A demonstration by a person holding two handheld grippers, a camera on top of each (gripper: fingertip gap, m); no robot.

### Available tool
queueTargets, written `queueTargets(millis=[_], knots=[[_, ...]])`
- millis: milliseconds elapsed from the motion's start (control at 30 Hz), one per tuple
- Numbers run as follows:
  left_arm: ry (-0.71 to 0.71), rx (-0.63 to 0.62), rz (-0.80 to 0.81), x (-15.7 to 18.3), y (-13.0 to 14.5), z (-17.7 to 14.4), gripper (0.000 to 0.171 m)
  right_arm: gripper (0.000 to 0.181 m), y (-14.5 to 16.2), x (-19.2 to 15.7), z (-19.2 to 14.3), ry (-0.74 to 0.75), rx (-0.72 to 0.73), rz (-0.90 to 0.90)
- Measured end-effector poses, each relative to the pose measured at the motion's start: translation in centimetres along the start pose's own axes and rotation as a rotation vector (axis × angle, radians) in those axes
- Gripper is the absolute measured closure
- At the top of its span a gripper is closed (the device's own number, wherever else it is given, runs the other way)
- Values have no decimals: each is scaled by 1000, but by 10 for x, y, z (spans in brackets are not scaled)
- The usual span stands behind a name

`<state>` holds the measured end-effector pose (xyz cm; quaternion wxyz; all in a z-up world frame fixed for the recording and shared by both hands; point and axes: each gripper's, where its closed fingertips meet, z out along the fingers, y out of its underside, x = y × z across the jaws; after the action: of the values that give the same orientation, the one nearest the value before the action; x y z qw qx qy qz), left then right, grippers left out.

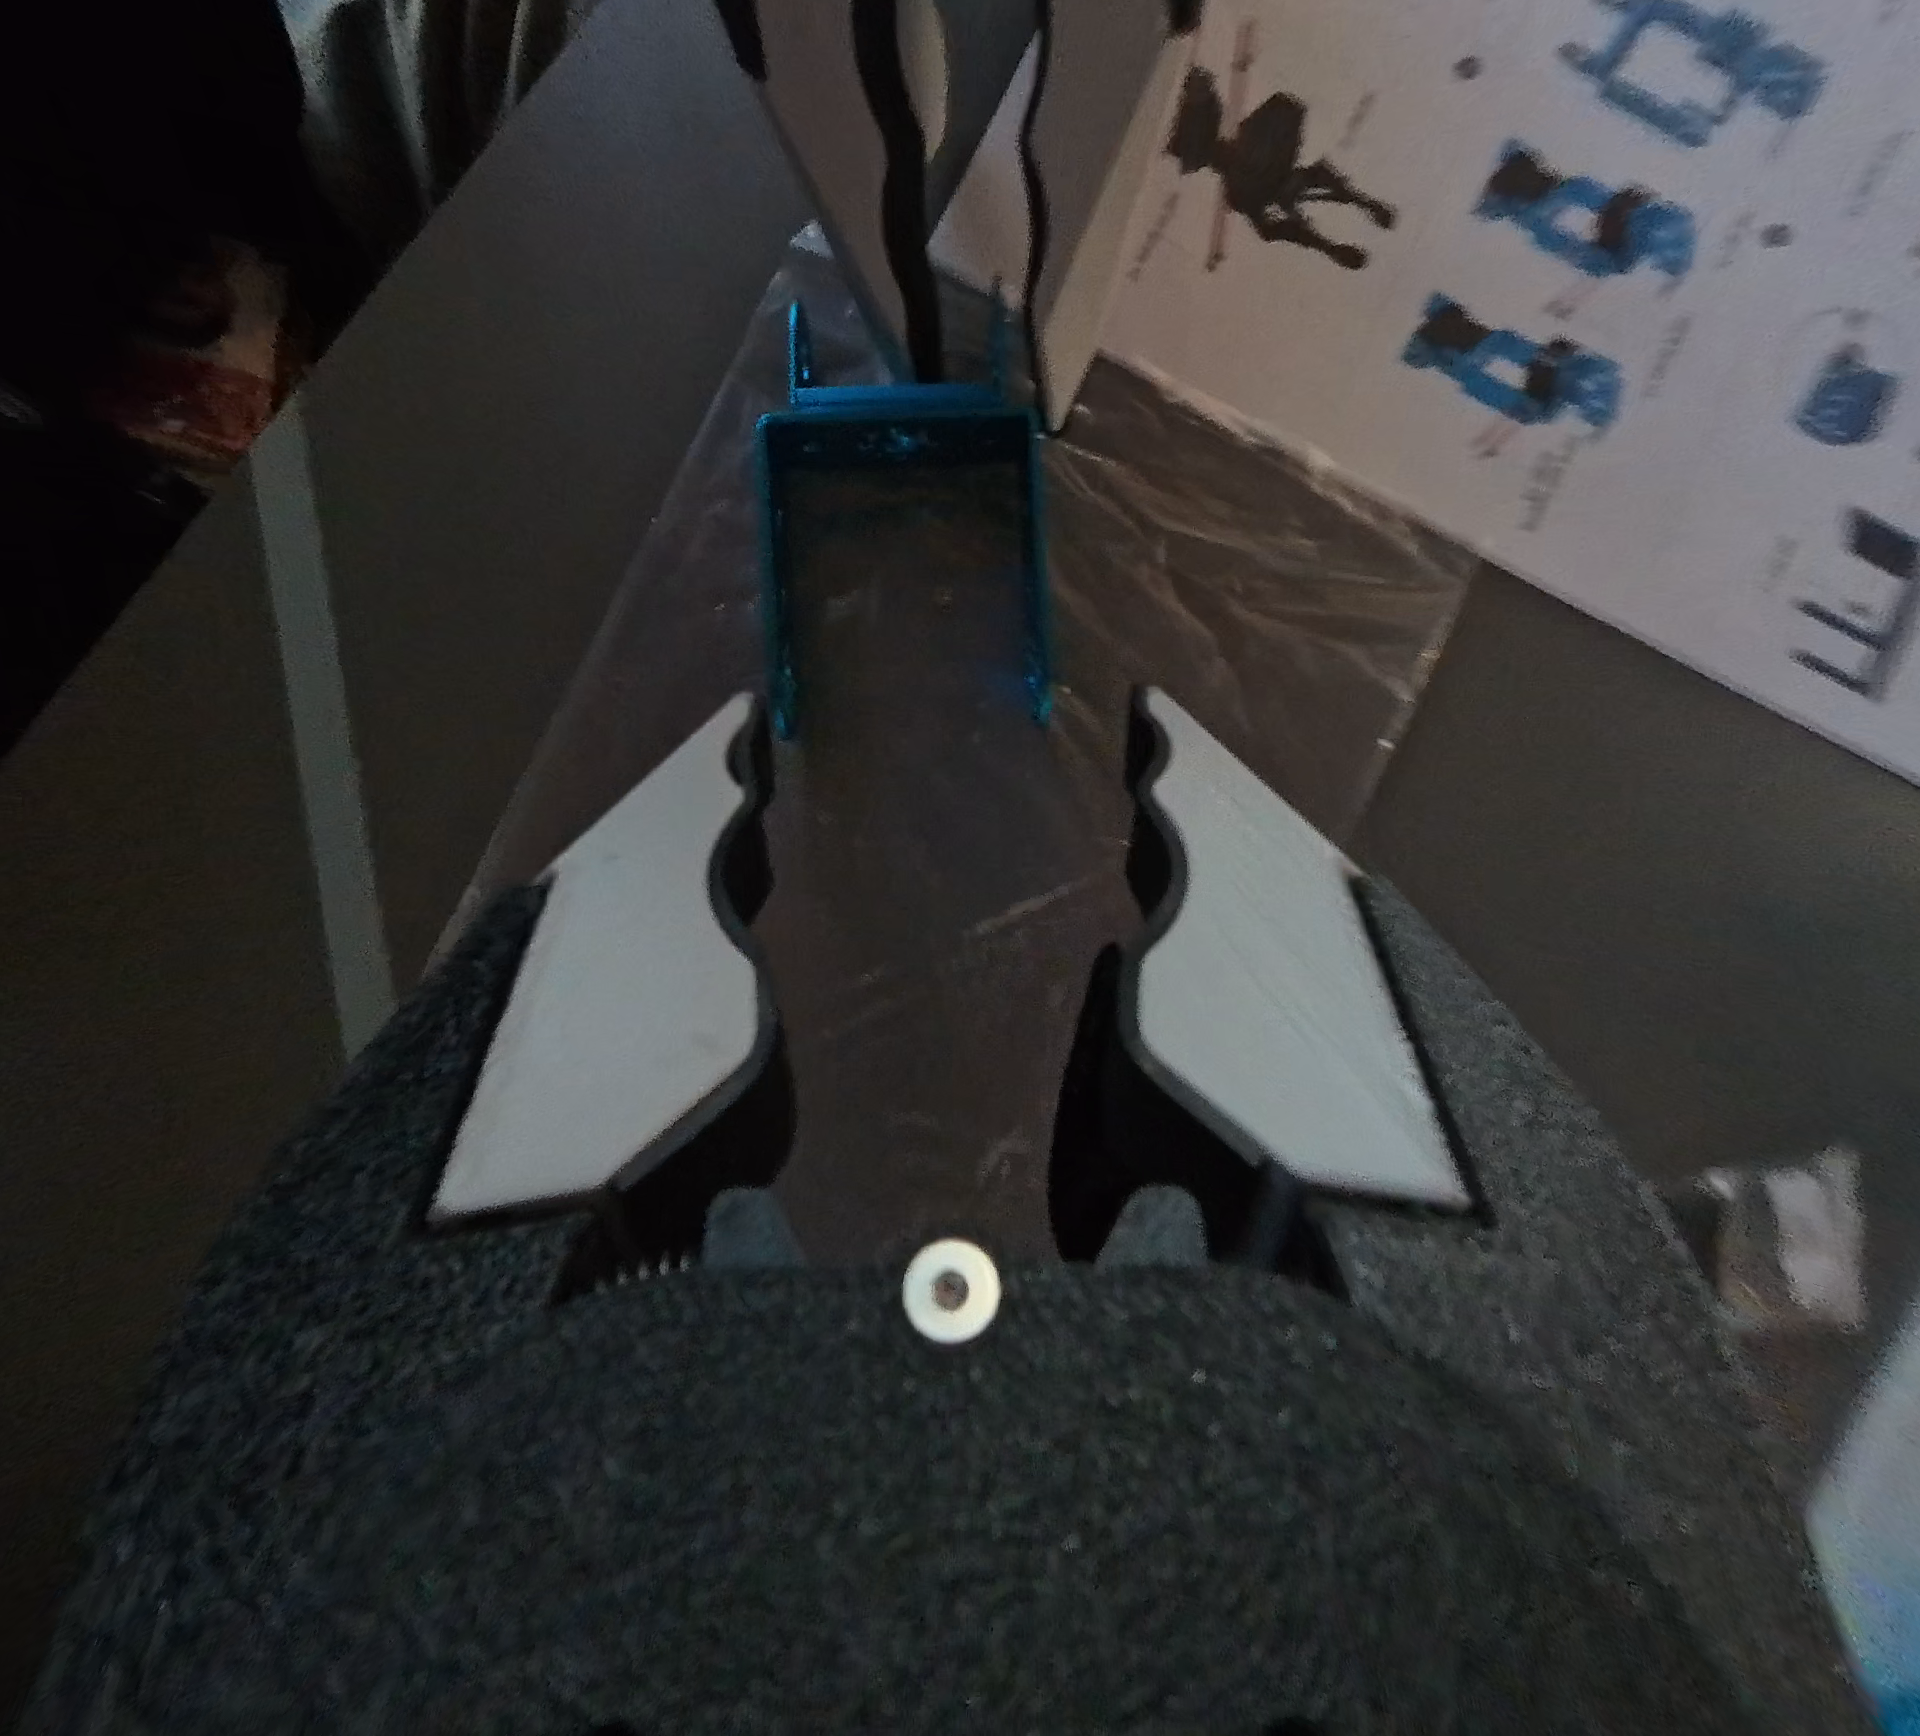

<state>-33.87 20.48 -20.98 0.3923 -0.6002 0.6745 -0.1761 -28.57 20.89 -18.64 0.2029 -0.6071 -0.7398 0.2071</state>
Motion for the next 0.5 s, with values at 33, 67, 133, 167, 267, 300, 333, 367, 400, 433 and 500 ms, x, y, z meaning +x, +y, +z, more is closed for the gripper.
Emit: queueTargets(millis=[33, 67, 133, 167, 267, 300, 333, 367, 400, 433, 500], knots=[[0, 2, -3, 0, 0, 0, 148, 125, -4, 2, -11, 21, 26, 0], [0, 3, -6, -1, 0, 0, 148, 144, -9, 3, -20, 24, 58, 6], [-1, 7, -13, -2, 0, -1, 147, 159, -12, 2, -22, 9, 54, 19], [-2, 7, -15, -2, 0, -1, 146, 160, -10, 0, -15, -1, 19, 18], [-4, 1, -14, -2, 1, -1, 146, 163, -3, -3, 8, -8, -123, -34], [-4, -1, -13, -2, 1, -1, 145, 166, -1, -2, 13, 1, -175, -51], [-3, -4, -13, -2, 1, 0, 145, 166, 0, -1, 15, -1, -219, -62], [-3, -6, -14, -2, 2, 0, 145, 166, 0, -3, 17, -21, -255, -66], [-2, -5, -16, -3, 2, 0, 145, 166, -2, -6, 19, -50, -278, -68], [0, -6, -21, -2, 2, -1, 144, 165, -4, -6, 21, -55, -289, -71], [9, -6, -39, -3, 4, -4, 141, 165, -5, -3, 25, -60, -323, -79]])
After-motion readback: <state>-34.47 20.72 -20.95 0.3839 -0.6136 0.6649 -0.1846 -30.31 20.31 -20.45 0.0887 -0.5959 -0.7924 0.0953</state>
